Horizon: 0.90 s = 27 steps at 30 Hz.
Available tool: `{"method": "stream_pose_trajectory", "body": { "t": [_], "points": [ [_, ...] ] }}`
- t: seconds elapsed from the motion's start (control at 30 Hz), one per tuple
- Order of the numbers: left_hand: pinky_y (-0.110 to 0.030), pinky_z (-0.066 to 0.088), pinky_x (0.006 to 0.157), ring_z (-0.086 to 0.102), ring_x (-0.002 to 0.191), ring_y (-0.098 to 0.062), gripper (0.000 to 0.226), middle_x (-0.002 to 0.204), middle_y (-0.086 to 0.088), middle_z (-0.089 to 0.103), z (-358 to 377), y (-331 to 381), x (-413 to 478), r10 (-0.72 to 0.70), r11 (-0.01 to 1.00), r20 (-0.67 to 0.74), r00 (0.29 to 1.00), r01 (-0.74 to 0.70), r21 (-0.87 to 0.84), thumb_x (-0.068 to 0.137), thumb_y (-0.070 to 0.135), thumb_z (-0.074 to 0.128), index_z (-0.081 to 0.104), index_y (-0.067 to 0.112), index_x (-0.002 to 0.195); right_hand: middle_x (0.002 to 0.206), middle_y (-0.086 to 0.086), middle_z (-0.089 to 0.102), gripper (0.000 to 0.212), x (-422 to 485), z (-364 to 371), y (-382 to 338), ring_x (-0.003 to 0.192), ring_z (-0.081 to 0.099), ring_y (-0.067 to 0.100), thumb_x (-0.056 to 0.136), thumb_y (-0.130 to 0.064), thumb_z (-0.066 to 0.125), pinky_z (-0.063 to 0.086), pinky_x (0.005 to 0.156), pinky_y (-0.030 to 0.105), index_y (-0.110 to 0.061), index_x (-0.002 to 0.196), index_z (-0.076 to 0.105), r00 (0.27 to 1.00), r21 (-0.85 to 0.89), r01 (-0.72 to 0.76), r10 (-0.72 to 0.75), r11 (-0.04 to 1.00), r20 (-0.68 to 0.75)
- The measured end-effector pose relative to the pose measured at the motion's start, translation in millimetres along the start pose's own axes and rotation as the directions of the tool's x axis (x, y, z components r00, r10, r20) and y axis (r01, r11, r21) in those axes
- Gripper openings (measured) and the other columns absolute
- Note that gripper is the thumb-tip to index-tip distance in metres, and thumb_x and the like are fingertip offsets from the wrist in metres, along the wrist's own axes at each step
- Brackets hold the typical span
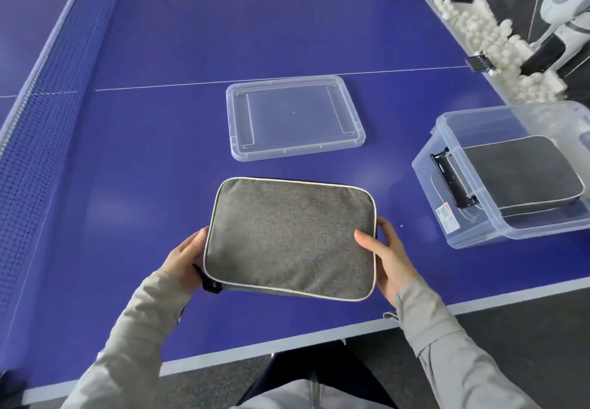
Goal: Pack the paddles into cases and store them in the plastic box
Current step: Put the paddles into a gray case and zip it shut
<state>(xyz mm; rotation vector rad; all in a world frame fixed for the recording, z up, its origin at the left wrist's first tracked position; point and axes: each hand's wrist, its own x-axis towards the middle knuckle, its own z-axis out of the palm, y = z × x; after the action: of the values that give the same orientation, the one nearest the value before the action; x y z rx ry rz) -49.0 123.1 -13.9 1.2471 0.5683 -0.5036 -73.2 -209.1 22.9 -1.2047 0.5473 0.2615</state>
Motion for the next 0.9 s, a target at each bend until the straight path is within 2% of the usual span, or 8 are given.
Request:
{"method": "stream_pose_trajectory", "body": {
  "t": [0.1, 0.2, 0.37, 0.47, 0.53, 0.7, 0.83, 0.9],
  "points": [
    [-0.031, 0.052, 0.069, 0.07, 0.075, -0.016, 0.068, 0.087, -0.002, 0.075, 13.8, 1.1, 4.2, 0.084, 0.99, -0.021, 0.996, -0.081, 0.114, 0.053, 0.033, 0.084, 0.064, 0.013, 0.114, 0.098, 0.007, 0.074, 0.065, -0.6, -7.1, -4.1, 0.089, 0.071, 0.021, 0.063, -0.021, 0.077, 0.055, 0.072, 0.032, -0.02, 0.122, 0.05, 0.999, -0.025, 0.03, -0.03, 0.999, -0.013],
    [-0.033, 0.052, 0.074, 0.069, 0.085, -0.02, 0.061, 0.101, -0.005, 0.072, 28.4, -1.3, 5.5, 0.127, 0.982, -0.089, 0.988, -0.113, 0.149, 0.052, 0.029, 0.083, 0.065, 0.019, 0.109, 0.088, -0.002, 0.075, 0.055, 3.2, -13.5, -15.5, 0.083, 0.071, 0.014, 0.069, -0.022, 0.074, 0.055, 0.062, 0.024, -0.019, 0.12, 0.052, 0.996, -0.059, 0.08, -0.083, 0.995, -0.039],
    [-0.042, 0.052, 0.084, 0.065, 0.092, -0.027, 0.065, 0.112, -0.017, 0.064, 68.7, 4.7, 1.3, 0.191, 0.978, -0.095, 0.977, -0.181, 0.102, 0.054, 0.023, 0.08, 0.061, 0.015, 0.115, 0.091, -0.006, 0.074, 0.05, 11.8, -39.2, -48.0, 0.088, 0.07, 0.011, 0.061, -0.04, 0.075, 0.051, 0.074, 0.029, -0.032, 0.109, 0.061, 0.984, -0.164, 0.169, -0.176, 0.972, -0.035],
    [-0.045, 0.05, 0.091, 0.064, 0.096, -0.028, 0.078, 0.11, -0.018, 0.063, 103.5, 13.4, -1.9, 0.218, 0.972, -0.093, 0.971, -0.208, 0.113, 0.045, 0.032, 0.085, 0.06, 0.014, 0.117, 0.103, -0.006, 0.071, 0.052, 18.8, -64.4, -70.4, 0.097, 0.067, 0.009, 0.057, -0.047, 0.076, 0.05, 0.084, 0.031, -0.033, 0.106, 0.064, 0.968, -0.217, 0.231, -0.246, 0.949, -0.047],
    [-0.046, 0.049, 0.093, 0.063, 0.096, -0.028, 0.08, 0.106, -0.017, 0.062, 130.6, 18.3, -2.4, 0.24, 0.967, -0.094, 0.966, -0.23, 0.109, 0.04, 0.038, 0.084, 0.062, 0.016, 0.113, 0.107, -0.006, 0.068, 0.055, 24.8, -84.0, -86.5, 0.095, 0.066, 0.004, 0.057, -0.046, 0.076, 0.05, 0.081, 0.026, -0.031, 0.109, 0.064, 0.949, -0.246, 0.286, -0.309, 0.926, -0.062],
    [-0.044, 0.05, 0.086, 0.065, 0.092, -0.025, 0.067, 0.093, -0.008, 0.063, 218.3, 20.7, 1.6, 0.281, 0.957, -0.074, 0.957, -0.274, 0.096, 0.045, 0.033, 0.086, 0.064, 0.021, 0.107, 0.101, -0.013, 0.07, 0.047, 38.1, -154.4, -142.9, 0.091, 0.066, 0.001, 0.059, -0.049, 0.076, 0.052, 0.071, 0.013, -0.037, 0.102, 0.063, 0.906, -0.308, 0.39, -0.422, 0.868, -0.041],
    [-0.035, 0.056, 0.064, 0.068, 0.073, -0.017, 0.059, 0.082, -0.001, 0.059, 296.7, 19.4, 5.4, 0.307, 0.948, -0.045, 0.951, -0.301, 0.104, 0.056, 0.023, 0.08, 0.063, 0.017, 0.111, 0.101, -0.014, 0.069, 0.046, 45.3, -224.6, -192.4, 0.092, 0.066, -0.001, 0.059, -0.05, 0.076, 0.051, 0.07, 0.011, -0.04, 0.102, 0.062, 0.881, -0.335, 0.426, -0.47, 0.84, -0.057],
    [-0.035, 0.06, 0.062, 0.068, 0.07, -0.015, 0.057, 0.083, 0.001, 0.059, 338.8, 18.9, 10.3, 0.323, 0.939, -0.016, 0.946, -0.319, 0.131, 0.056, 0.024, 0.08, 0.063, 0.021, 0.11, 0.103, -0.009, 0.069, 0.041, 50.8, -261.4, -216.5, 0.091, 0.065, 0.0, 0.059, -0.046, 0.076, 0.052, 0.074, 0.017, -0.043, 0.098, 0.062, 0.872, -0.34, 0.435, -0.485, 0.834, -0.074]
  ]
}}
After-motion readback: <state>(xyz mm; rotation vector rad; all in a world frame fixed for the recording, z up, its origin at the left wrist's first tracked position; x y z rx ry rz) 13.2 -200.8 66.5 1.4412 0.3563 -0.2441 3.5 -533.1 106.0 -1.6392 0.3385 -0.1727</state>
